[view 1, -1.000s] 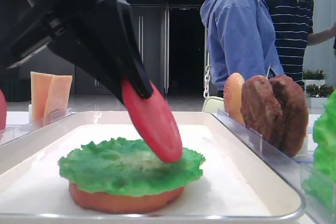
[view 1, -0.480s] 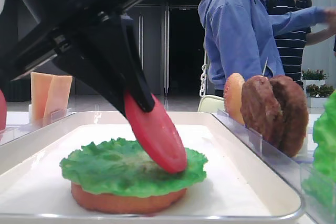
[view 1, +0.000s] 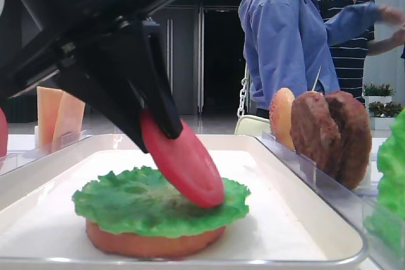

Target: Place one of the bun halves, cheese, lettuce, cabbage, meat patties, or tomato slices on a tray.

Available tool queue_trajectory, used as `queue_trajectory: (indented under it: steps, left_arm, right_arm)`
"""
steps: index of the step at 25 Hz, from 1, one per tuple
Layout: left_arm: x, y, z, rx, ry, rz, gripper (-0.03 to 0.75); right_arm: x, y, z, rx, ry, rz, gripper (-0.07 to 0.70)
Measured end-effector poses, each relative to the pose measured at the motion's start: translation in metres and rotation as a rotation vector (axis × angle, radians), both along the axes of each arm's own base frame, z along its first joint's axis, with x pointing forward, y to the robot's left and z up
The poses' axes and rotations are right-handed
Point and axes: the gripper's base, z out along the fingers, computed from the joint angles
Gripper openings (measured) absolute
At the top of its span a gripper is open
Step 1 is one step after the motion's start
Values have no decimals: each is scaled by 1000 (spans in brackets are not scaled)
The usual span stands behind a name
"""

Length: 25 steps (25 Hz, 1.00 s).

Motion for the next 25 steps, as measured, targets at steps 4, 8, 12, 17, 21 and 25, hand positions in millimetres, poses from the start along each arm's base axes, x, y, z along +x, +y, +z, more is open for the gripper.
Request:
queue_trajectory:
  steps: [4, 8, 12, 17, 21, 25]
  left_arm:
    - [0, 1, -1, 16, -7, -17, 247]
    - [-1, 2, -2, 40, -3, -39, 339]
    - [-1, 6, -4, 81, -1, -31, 356]
    - [0, 11, -4, 163, -3, -30, 358]
    - [7, 10, 5, 202, -30, -37, 358]
    - [14, 5, 16, 208, -68, -50, 358]
  right_arm:
    - [0, 0, 0, 0, 0, 0, 524]
    - [0, 0, 0, 0, 0, 0, 524]
    - [0, 0, 0, 0, 0, 0, 524]
    - [0, 0, 0, 0, 0, 0, 524]
    - [0, 0, 0, 0, 0, 0, 524]
    - [0, 0, 0, 0, 0, 0, 524]
